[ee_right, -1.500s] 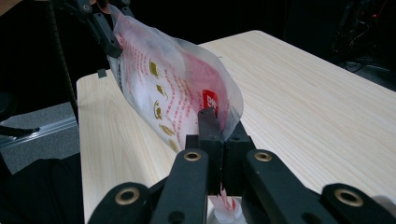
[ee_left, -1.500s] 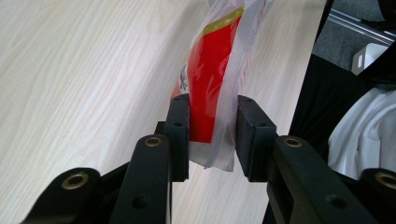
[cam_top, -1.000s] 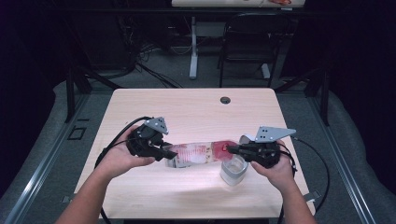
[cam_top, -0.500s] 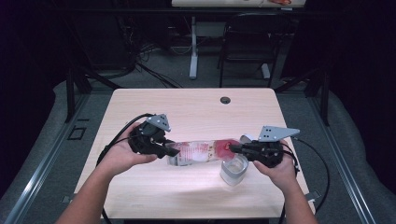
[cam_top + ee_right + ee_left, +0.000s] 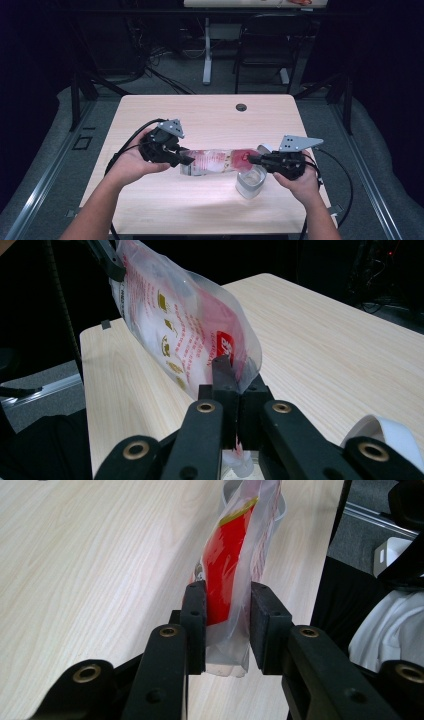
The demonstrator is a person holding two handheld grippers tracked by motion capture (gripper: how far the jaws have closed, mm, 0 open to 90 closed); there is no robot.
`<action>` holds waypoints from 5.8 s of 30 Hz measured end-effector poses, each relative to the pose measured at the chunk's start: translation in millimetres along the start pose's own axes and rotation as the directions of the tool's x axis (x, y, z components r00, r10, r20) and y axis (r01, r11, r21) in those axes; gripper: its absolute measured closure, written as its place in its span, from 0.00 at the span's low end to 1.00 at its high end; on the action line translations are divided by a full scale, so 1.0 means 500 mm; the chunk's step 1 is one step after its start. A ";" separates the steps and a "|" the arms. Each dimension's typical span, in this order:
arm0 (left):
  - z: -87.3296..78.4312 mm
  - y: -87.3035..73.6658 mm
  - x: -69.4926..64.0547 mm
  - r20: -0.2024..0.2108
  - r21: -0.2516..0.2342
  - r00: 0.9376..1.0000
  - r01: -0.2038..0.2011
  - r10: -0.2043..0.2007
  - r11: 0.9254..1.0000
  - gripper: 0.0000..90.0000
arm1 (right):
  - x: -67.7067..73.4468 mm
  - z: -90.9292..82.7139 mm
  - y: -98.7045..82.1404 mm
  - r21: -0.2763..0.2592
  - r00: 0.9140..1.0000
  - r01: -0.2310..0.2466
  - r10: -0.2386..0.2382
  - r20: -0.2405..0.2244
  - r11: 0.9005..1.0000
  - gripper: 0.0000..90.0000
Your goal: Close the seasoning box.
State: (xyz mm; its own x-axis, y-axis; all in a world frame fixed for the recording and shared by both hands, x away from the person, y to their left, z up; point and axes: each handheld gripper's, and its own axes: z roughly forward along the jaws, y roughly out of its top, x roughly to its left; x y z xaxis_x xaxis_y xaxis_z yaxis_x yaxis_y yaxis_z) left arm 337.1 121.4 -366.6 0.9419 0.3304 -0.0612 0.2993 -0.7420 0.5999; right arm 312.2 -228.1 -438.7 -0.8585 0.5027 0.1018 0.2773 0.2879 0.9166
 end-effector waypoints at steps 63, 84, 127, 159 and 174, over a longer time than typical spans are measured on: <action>-0.006 0.051 -0.002 0.010 -0.013 1.000 -0.025 0.025 1.000 0.80 | -0.020 -0.023 -0.020 -0.007 0.999 -0.040 0.040 0.005 0.999 0.99; -0.009 0.067 -0.008 0.008 -0.036 0.999 -0.040 0.040 0.999 0.80 | -0.032 -0.029 -0.029 -0.008 0.998 -0.070 0.070 -0.006 0.998 0.99; -0.006 0.087 -0.003 0.010 -0.044 0.999 -0.034 0.034 0.998 0.80 | -0.041 -0.032 -0.037 -0.007 0.997 -0.083 0.083 0.006 0.997 0.98; -0.006 0.098 0.001 0.013 -0.035 0.999 -0.040 0.041 0.999 0.80 | -0.044 -0.033 -0.040 0.002 0.996 -0.086 0.086 0.018 0.996 0.98; -0.005 0.102 -0.003 0.005 -0.031 0.999 -0.053 0.053 0.998 0.82 | -0.046 -0.028 -0.044 0.023 0.996 -0.090 0.089 0.025 0.996 0.96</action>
State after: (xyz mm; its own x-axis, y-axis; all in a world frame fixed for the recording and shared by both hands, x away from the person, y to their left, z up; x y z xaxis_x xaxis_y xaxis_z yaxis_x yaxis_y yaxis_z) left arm 350.7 84.4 -333.6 0.9572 0.2876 -0.0333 0.2441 -0.7398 0.6270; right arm 319.7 -257.5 -455.6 -0.8195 0.5462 0.1734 0.3628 0.2602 0.8948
